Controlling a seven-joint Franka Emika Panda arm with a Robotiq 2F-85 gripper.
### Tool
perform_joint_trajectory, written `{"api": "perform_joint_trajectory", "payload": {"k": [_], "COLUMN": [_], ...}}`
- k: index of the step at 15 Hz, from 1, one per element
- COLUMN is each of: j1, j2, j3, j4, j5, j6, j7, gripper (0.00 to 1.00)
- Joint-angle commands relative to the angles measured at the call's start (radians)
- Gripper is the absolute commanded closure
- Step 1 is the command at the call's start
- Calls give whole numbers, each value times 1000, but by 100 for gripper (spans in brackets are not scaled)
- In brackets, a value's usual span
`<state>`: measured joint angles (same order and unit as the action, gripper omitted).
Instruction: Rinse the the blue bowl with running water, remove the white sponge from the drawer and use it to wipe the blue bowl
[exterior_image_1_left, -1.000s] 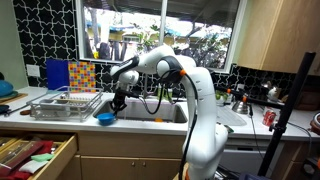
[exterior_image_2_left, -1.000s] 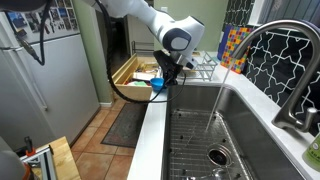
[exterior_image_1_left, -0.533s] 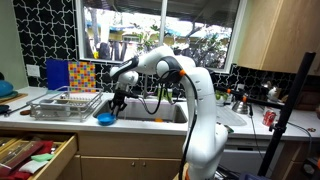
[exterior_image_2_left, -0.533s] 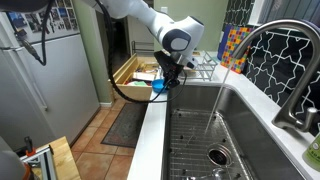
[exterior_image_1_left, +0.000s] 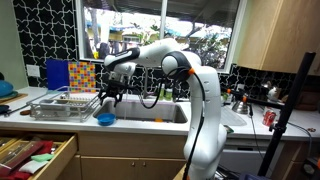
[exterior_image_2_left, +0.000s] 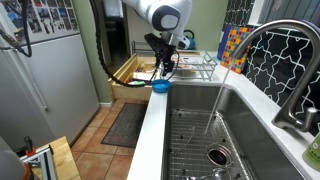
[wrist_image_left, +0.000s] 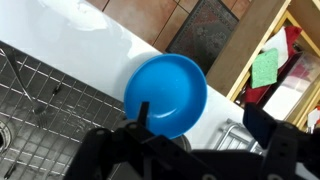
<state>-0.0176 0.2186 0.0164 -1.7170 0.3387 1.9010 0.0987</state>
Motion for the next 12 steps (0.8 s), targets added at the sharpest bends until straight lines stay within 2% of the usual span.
{"api": "perform_joint_trajectory", "payload": {"k": [1, 3, 5, 6, 8, 12], "j1": [80, 134, 175, 151, 182, 178], "j2": [-52, -51, -32, -51, -45, -39], "j3": [42, 75, 105, 92, 109, 104], "j4": [29, 51, 71, 51, 57, 60], "j5": [-76, -120, -152, -110, -132, -135], "j6": [-141, -180, -176, -159, -159, -159], "j7": [140, 238, 269, 234, 263, 266], "gripper": [0, 0, 0, 0, 0, 0]}}
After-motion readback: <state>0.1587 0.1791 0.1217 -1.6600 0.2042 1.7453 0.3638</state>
